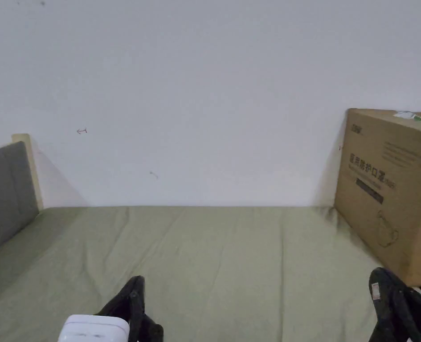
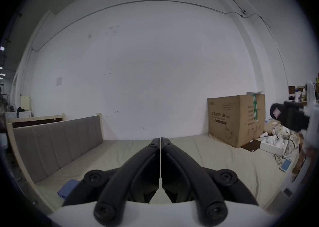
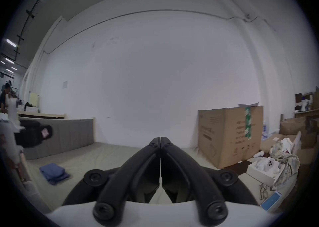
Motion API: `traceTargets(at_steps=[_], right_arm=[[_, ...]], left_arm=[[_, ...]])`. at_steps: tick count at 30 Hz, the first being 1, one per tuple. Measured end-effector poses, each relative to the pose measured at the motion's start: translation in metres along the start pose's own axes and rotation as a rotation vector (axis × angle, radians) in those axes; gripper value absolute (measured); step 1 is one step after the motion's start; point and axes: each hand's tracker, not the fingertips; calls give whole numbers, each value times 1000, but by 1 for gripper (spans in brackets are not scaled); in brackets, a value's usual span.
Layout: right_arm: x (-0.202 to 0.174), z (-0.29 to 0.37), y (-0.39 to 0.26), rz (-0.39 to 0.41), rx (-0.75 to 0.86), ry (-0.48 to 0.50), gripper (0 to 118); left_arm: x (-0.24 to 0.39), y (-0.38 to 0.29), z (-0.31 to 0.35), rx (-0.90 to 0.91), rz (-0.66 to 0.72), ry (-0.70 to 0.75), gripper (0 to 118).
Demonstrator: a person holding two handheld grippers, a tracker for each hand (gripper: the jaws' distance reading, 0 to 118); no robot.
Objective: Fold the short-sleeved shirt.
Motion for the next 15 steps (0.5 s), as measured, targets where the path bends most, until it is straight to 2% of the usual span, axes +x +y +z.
traceTargets(at_steps=[4, 15], right_arm=[[6, -5, -24, 6, -157, -34, 0], [10, 2, 1, -17, -145, -60, 0]], left_arm=[[8, -5, 3, -14, -22, 30, 1], [9, -7, 1, -45, -4, 33, 1]])
